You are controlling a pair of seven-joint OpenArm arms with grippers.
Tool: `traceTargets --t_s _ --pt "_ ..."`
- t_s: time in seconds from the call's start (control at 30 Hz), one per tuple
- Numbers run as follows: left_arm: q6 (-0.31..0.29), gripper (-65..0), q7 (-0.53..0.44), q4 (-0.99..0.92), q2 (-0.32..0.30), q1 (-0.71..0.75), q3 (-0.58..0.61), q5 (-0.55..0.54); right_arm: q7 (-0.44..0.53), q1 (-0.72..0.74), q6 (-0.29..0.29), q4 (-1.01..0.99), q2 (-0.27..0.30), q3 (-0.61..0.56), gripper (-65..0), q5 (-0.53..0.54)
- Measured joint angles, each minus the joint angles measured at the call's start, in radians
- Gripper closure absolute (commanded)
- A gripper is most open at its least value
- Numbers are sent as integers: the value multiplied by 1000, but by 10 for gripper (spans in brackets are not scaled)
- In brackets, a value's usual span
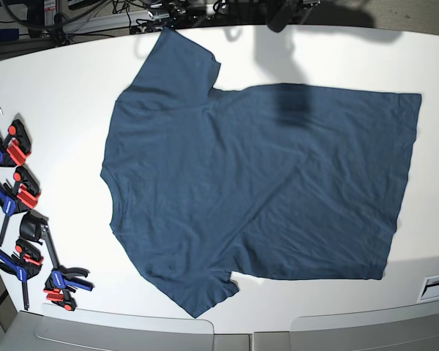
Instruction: Fold the T-shirt properly
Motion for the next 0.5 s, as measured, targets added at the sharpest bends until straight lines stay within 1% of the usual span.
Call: traceTargets --t_s 0.17,0.27,0.37,0.43,0.5 --pt "0 0 -4 43 0 26 0 -6 0 0 -4 0 2 0 0 0" --pt "0 0 -6 83 0 57 0 -10 4 0 -7 0 13 0 0 0" --pt "-1 0 -13 116 -8 86 0 -21 5 -4 -7 0 40 0 0 0" --pt "-1 0 -3 135 -23 112 0 10 7 -11 -7 3 63 0 0 3" --pt "-6 0 8 154 -38 158 0 5 12 -28 -8 10 86 0 0 4"
